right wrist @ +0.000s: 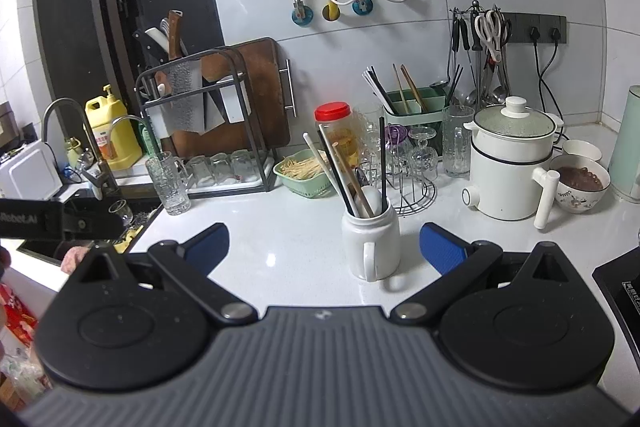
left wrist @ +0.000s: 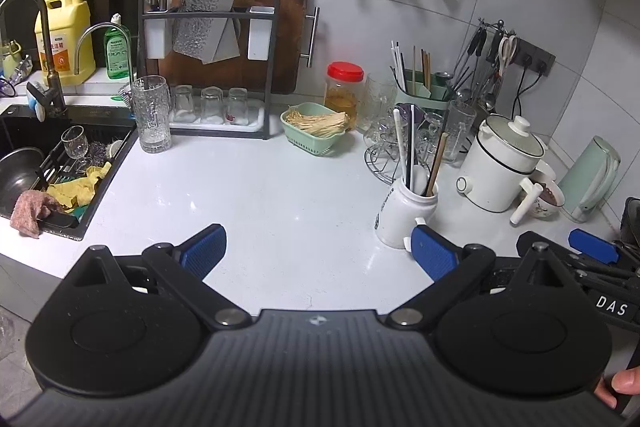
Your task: Organize utensils
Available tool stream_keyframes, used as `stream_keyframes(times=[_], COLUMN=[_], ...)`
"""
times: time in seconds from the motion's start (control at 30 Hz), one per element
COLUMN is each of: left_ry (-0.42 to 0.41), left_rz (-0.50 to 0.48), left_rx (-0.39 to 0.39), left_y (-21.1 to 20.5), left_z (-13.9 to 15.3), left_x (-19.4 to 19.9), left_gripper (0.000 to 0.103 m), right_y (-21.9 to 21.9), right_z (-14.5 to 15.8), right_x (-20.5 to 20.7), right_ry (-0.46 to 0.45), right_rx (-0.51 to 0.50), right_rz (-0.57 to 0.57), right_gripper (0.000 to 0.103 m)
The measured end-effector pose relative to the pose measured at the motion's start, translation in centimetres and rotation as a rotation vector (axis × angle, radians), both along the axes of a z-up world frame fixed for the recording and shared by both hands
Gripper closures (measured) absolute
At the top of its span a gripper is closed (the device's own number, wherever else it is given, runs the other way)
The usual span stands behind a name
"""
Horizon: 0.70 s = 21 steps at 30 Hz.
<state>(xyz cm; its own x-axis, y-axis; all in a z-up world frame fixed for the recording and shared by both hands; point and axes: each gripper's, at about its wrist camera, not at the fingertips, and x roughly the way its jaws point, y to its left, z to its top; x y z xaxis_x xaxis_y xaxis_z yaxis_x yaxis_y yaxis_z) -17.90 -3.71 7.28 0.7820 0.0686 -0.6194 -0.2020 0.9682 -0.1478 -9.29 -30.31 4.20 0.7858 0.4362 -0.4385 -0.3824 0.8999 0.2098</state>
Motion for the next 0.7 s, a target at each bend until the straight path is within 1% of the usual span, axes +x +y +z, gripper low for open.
stream_keyframes(times=[0.7], left_ry=[0.006], left_rz=[-0.002], left_rx=[0.002], left_y=[-0.36], left_z=[0.23], left_x=[-0.67], left_gripper=[0.003], right_y=[-0.54], right_z=[0.25], right_x=[-0.7], right_ry=[0.006], right_rx=[-0.003], right_rz=[-0.008], right_gripper=[0.0])
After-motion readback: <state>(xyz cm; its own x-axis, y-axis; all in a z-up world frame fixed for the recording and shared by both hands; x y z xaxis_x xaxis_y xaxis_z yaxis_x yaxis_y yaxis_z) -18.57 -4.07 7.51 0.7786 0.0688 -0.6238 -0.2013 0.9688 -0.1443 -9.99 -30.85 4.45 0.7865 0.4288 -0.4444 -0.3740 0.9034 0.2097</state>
